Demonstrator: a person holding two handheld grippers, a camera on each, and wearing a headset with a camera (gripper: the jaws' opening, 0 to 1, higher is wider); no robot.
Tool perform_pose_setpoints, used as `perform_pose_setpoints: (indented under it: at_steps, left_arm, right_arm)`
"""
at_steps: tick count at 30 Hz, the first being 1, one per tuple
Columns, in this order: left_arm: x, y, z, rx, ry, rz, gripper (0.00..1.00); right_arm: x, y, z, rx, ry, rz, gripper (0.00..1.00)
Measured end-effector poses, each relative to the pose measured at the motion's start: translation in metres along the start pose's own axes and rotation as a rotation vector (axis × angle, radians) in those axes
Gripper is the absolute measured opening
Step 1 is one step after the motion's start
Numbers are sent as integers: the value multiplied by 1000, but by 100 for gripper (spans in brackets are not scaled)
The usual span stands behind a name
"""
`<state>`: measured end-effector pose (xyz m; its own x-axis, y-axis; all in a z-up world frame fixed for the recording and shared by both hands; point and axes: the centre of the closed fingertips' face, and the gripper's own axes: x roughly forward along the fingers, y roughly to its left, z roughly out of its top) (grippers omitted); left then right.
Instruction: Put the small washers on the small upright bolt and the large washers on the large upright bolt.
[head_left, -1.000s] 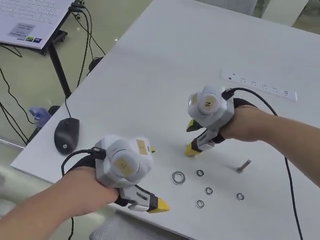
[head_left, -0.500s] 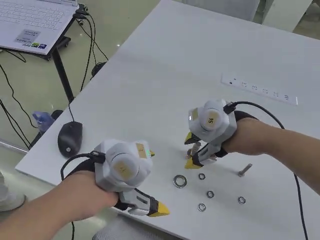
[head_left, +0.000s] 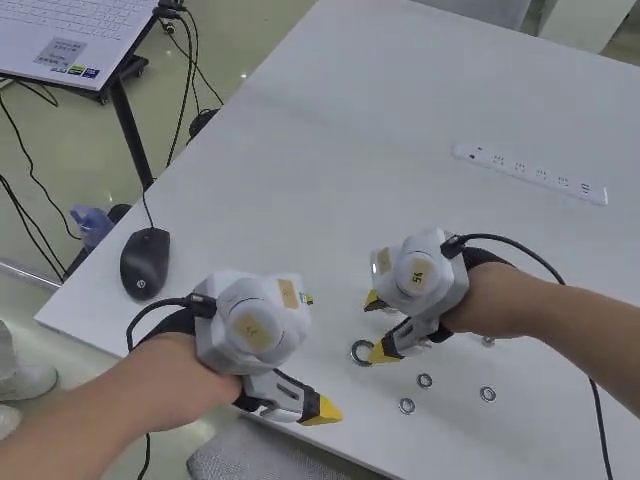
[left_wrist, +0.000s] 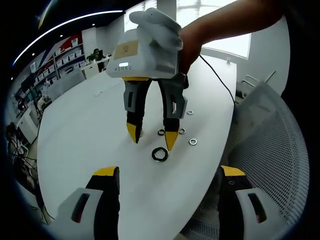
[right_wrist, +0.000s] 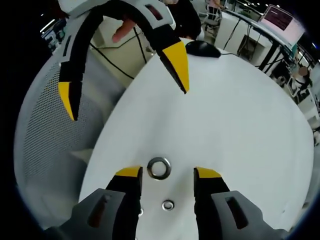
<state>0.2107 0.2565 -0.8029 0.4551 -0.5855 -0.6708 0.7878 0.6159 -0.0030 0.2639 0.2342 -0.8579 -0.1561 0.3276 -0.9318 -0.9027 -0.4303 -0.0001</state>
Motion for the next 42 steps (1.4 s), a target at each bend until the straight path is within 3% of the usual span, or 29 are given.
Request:
perform_pose_setpoints:
  at_steps: [12, 24, 33, 37, 42]
  left_arm:
    - [3, 3, -2, -2, 5, 0, 80]
    - [4, 5, -2, -11, -3, 0, 80]
    - [2, 9, -4, -15, -14, 9, 79]
    - [0, 10, 2, -34, -54, 14, 79]
    - [0, 9, 5, -50, -87, 7, 81]
  right_arm:
    - [19, 5, -9, -27, 48, 14, 40]
    - [21, 4, -9, -21, 49, 6, 38]
    - [21, 6, -10, -6, 76, 1, 24]
    - [22, 7, -11, -13, 96, -2, 24]
    - [22, 5, -10, 30, 105, -6, 23]
